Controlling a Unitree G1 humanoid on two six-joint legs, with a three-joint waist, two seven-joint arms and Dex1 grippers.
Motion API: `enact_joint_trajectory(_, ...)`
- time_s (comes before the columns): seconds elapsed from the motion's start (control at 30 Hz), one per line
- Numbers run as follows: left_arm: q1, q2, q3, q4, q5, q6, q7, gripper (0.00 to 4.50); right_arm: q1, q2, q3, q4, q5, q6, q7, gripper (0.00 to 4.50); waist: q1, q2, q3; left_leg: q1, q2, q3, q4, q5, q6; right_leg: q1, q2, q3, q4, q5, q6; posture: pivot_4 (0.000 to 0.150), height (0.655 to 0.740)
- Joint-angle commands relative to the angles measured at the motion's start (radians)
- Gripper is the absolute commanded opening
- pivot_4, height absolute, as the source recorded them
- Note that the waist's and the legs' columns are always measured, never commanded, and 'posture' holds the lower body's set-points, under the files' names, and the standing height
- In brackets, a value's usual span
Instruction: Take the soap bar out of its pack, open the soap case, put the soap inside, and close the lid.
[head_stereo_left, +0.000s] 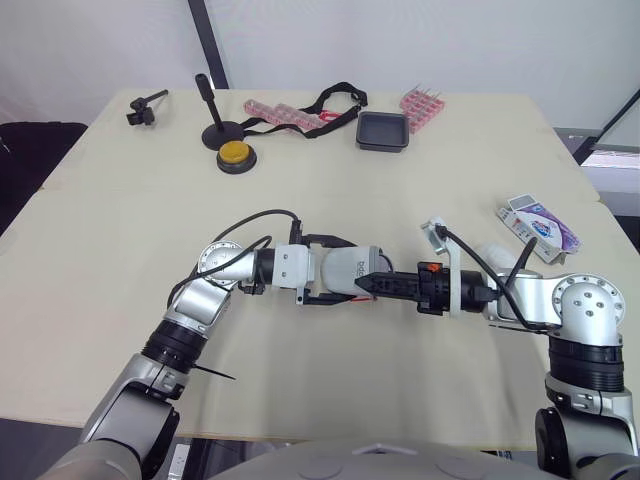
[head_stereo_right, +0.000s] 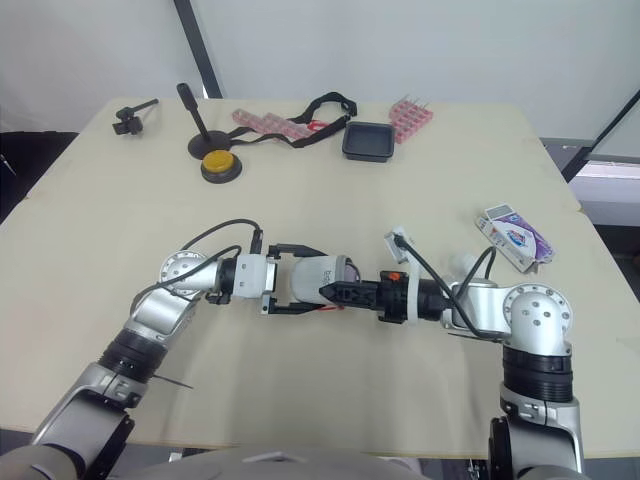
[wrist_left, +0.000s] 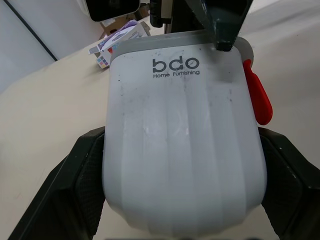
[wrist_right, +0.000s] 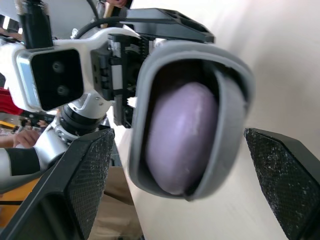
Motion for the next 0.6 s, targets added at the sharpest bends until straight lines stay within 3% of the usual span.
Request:
enact_joint_trajectory(0.03, -0.019, 0.0, 0.005, -0.015, -0.005, -0.018, 0.009, 3.48, -0.006, -0.038, 0.027, -0.007, 0.085, -0.05, -0.021, 4.47, 0.0, 0.0, 0.0, 0.0, 0.0, 0.0, 0.0, 0.0, 0.0, 0.0, 0.0, 0.0, 0.0, 0.0, 0.0, 0.15, 0.7291)
enact_joint_trajectory(0.3, -0.027, 0.001, 0.003, -0.002, -0.004, -0.02, 0.01, 3.48, 0.002, -0.105, 0.11, -0.001, 0.177, -0.138, -0.053, 4.47, 0.0, 0.0, 0.0, -0.001, 0.0, 0.0, 0.0, 0.0, 0.0, 0.0, 0.0, 0.0, -0.001, 0.0, 0.0, 0.15, 0.7291)
enact_joint_trajectory(0.43, -0.035, -0.003, 0.002, 0.008, -0.001, -0.021, 0.016, 3.48, -0.001, -0.13, 0.144, 0.007, 0.206, -0.173, -0.062, 3.37, 0.0, 0.0, 0.0, -0.001, 0.0, 0.0, 0.0, 0.0, 0.0, 0.0, 0.0, 0.0, -0.001, 0.0, 0.0, 0.15, 0.7291)
enact_joint_trajectory(0.53, -0.036, -0.002, 0.001, 0.011, 0.0, -0.024, 0.015, 3.48, -0.003, -0.147, 0.165, 0.01, 0.224, -0.193, -0.065, 2.29, 0.0, 0.0, 0.0, -0.001, 0.0, 0.0, 0.0, 0.0, 0.0, 0.0, 0.0, 0.0, -0.001, 0.0, 0.0, 0.15, 0.7291)
enact_joint_trajectory(0.6, -0.037, -0.002, 0.0, 0.011, 0.0, -0.025, 0.015, 3.48, -0.003, -0.157, 0.179, 0.009, 0.233, -0.204, -0.066, 2.11, 0.0, 0.0, 0.0, -0.001, 0.0, 0.0, 0.0, 0.0, 0.0, 0.0, 0.0, 0.0, -0.002, 0.0, 0.0, 0.15, 0.7291)
